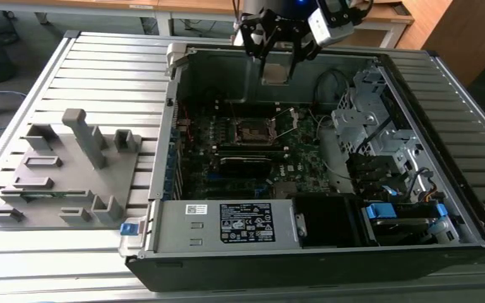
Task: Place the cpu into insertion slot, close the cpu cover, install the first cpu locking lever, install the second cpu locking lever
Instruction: 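Place the cpu into insertion slot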
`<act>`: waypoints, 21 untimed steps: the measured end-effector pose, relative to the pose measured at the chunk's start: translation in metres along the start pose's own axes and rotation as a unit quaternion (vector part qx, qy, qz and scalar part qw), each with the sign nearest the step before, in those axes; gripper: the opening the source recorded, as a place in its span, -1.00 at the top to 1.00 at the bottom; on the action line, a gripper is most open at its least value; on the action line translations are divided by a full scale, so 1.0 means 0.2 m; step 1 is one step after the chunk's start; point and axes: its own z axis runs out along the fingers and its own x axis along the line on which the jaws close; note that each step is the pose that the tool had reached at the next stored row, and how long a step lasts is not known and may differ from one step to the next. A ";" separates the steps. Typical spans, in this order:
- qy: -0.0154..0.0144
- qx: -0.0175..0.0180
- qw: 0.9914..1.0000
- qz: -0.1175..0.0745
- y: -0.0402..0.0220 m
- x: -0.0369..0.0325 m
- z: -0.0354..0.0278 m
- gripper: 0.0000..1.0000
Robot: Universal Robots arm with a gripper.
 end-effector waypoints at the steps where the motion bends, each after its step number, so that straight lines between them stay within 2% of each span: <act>1: -0.001 0.000 1.000 0.000 -0.001 0.000 0.005 -0.07; 4: -0.003 0.000 1.000 -0.001 -0.002 0.002 0.021 -0.07; 8: -0.005 0.000 1.000 -0.001 -0.003 0.004 0.037 -0.07; 21: -0.007 0.000 1.000 -0.002 -0.006 0.006 0.063 -0.07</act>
